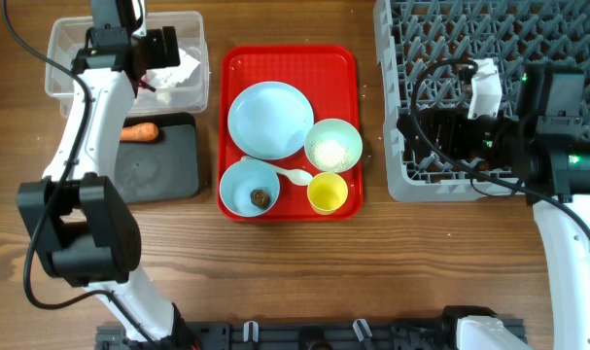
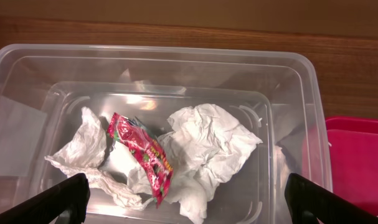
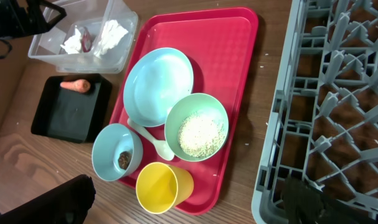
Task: Sort waste into correct bins and load items into the dishwasher rack
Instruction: 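Carry wrapper with left gripper and drop into clear bin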
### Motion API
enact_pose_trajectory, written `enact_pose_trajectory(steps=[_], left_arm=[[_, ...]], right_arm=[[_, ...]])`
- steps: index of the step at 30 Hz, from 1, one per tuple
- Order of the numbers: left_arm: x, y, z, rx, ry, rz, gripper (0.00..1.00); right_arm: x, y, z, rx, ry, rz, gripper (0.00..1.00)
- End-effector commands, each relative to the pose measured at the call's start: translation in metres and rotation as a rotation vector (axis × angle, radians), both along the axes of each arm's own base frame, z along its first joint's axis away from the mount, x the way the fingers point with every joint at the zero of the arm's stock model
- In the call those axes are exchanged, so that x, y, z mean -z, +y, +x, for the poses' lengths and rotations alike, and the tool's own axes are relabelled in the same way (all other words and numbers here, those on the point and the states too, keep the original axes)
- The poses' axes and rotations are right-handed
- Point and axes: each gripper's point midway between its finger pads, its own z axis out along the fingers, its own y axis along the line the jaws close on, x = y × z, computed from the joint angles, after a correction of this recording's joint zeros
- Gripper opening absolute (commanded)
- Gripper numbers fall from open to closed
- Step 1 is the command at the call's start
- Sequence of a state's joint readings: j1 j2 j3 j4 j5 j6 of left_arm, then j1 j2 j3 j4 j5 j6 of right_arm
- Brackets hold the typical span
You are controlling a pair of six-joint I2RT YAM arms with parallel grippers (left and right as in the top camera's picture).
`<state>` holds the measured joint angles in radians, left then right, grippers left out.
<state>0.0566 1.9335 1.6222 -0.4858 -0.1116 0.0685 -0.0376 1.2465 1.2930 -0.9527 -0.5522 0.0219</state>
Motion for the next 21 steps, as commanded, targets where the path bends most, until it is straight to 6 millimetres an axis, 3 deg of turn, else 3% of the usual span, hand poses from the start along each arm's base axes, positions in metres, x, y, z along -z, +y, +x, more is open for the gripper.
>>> enact_pose_trajectory(steps=[1,3,5,7,9,14,18,21], left_arm=[[-0.03,-0.022,-0.003,0.049,-0.061,-0.03,1.0],[-0.052,-0.041,-0.007,0.098,-0.102,-0.041,1.0],[-0.078,-0.073,-0.019,0.174,-0.136,-0.048,1.0],[-0.086,-0.103,-0.035,0.235,-0.115,-0.052,1.0],[-0.078,-0.132,-0.054,0.297,-0.05,-0.054,1.0],[-0.028,-0.213,-0.114,0.5,0.214,-0.091,1.0],[-0.005,-0.25,-0.141,0.595,0.315,-0.082,1.0],[0.006,-0.264,-0.152,0.635,0.361,-0.088,1.0]], right_arm=[[-0.006,-0.001,0.005,0.007,-0.014,-0.001,0.99],[-0.006,0.0,0.005,0.006,-0.014,-0.001,0.99],[-0.006,-0.001,0.005,0.007,-0.015,-0.001,0.99],[-0.006,0.0,0.005,0.007,-0.014,-0.001,1.0],[-0.006,-0.001,0.005,0.007,-0.015,-0.001,1.0],[-0.008,-0.001,0.007,0.007,-0.03,-0.002,1.0],[-0.009,-0.001,0.008,0.007,-0.034,-0.002,1.0],[-0.009,-0.001,0.008,0.006,-0.035,-0.002,0.99]])
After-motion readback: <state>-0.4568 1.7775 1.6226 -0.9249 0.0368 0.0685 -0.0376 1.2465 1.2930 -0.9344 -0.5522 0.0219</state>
